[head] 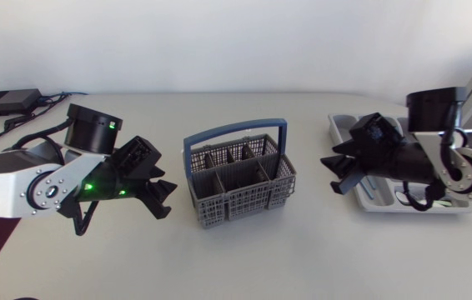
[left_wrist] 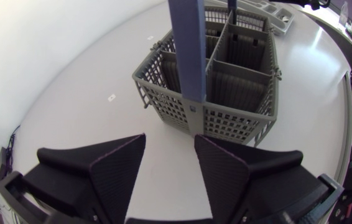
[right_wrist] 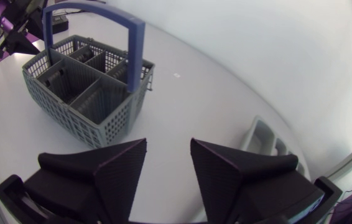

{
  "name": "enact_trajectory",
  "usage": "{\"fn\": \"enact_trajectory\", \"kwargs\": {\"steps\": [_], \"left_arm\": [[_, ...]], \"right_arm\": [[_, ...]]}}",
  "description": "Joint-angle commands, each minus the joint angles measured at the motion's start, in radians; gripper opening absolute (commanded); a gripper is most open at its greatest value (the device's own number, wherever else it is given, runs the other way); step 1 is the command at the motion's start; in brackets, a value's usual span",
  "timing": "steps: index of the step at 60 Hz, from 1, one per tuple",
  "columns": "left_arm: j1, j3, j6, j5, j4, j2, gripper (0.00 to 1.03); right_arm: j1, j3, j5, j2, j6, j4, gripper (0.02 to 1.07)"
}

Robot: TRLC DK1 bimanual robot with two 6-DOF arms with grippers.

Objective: Unload the cutlery basket into the drawer organizer.

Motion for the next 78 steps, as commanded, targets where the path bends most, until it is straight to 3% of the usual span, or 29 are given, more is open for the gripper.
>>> {"fn": "enact_trajectory", "kwargs": {"steps": [1,4,20,38,56,78], "left_arm": [[0.008,0.037,-0.023,0.020,-0.006,0.040,0.45],[0.006,0.042,-0.026,0.023,-0.003,0.055,0.40],[0.006,0.080,-0.031,0.069,0.012,0.153,0.19],[0.015,0.137,-0.046,0.118,0.042,0.229,0.19],[0.121,0.189,-0.024,0.168,0.069,0.281,0.19],[0.132,0.292,-0.020,0.172,0.054,0.383,0.19]], "right_arm": [[0.056,0.039,0.013,0.085,0.103,0.022,0.20],[0.074,0.052,0.013,0.126,0.123,0.037,0.10],[0.149,0.103,0.060,0.263,0.177,0.094,0.09],[0.255,0.120,0.097,0.289,0.217,0.086,0.09],[0.379,0.109,0.160,0.287,0.254,0.078,0.09],[0.389,0.155,0.205,0.321,0.280,0.091,0.09]]}}
